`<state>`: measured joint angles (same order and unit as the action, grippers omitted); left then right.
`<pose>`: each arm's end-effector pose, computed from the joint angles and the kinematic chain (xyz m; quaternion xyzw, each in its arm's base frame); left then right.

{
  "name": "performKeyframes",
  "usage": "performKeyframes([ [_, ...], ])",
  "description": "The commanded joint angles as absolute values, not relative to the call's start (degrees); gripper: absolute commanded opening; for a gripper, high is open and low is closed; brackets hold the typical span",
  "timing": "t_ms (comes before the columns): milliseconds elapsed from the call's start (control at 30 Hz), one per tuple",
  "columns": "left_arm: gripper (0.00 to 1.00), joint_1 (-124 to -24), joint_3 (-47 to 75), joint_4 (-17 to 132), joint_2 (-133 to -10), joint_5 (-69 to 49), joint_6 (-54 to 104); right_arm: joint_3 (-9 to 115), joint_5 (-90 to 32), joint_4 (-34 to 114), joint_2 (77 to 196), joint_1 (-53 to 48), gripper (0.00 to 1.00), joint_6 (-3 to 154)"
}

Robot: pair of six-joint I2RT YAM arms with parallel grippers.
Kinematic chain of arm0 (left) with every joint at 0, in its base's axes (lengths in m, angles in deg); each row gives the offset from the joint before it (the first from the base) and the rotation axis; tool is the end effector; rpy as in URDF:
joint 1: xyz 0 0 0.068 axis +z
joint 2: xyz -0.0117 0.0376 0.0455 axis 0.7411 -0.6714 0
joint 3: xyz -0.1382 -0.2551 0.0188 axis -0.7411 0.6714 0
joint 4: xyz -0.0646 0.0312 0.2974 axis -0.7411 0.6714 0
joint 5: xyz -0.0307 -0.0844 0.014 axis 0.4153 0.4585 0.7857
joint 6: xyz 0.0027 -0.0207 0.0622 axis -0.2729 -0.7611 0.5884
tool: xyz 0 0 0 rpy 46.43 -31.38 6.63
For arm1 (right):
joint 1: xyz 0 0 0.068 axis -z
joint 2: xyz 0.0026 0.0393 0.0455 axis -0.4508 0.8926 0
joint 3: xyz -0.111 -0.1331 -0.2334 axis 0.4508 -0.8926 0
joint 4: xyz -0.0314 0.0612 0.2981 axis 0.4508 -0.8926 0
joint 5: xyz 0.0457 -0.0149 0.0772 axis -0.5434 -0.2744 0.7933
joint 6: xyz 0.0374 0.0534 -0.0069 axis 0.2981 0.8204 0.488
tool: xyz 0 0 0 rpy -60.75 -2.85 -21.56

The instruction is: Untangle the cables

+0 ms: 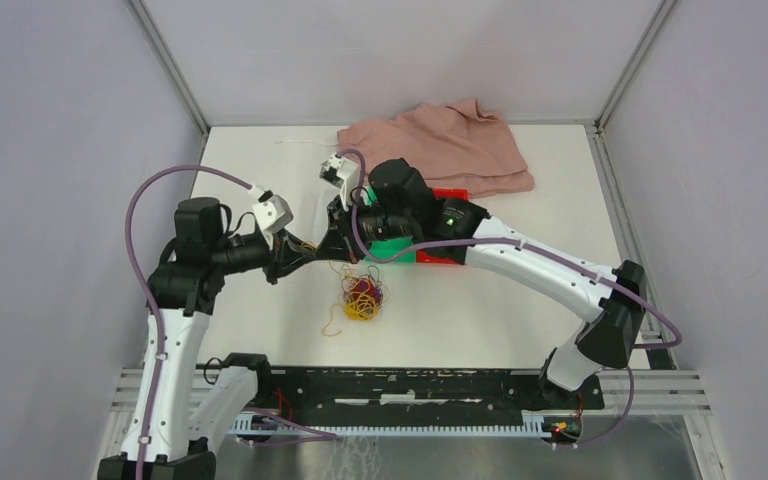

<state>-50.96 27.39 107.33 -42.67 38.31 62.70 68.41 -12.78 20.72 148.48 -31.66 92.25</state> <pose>0.1790 -0.0528 0.3790 0.4088 0.7032 -0.3295 0.4794 0.2122 0.3857 0.4024 -0.3533 0.7384 0.4895 0.3006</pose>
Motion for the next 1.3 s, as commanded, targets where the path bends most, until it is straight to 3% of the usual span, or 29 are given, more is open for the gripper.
performKeyframes([
  [0, 0.16, -51.1, 24.2, 104.5, -40.3, 34.9, 61.9, 67.7, -12.4, 24.0, 144.6, -32.1, 0.03, 93.5],
  [100, 0.06, -51.2, 23.6, 102.5, -38.8, 33.0, 60.1, 66.1, -13.4, 25.0, 143.3, -32.1, 0.12, 93.3],
  [167, 0.03, -51.2, 22.4, 100.5, -38.0, 31.9, 57.2, 64.8, -14.6, 25.5, 142.4, -32.1, 0.38, 93.0],
  [300, 0.03, -51.2, 18.7, 95.8, -37.4, 28.5, 51.0, 58.9, -19.5, 29.1, 139.4, -32.1, 0.65, 91.6],
  [400, 0.03, -51.1, 15.2, 94.6, -37.9, 28.1, 47.6, 54.7, -22.1, 34.1, 137.9, -32.0, 0.78, 90.6],
  [633, 0.03, -51.1, 9.1, 94.6, -39.7, 29.5, 42.3, 51.7, -20.6, 47.6, 140.3, -32.6, 0.88, 88.3],
  [900, 0.03, -51.1, 2.8, 94.5, -41.4, 30.7, 39.2, 54.9, -25.4, 46.6, 146.6, -33.2, 0.85, 87.8],
  [1267, 0.03, -51.2, 10.8, 94.2, -40.7, 30.7, 38.5, 48.2, -27.2, 47.1, 137.9, -33.1, 0.84, 88.8],
])
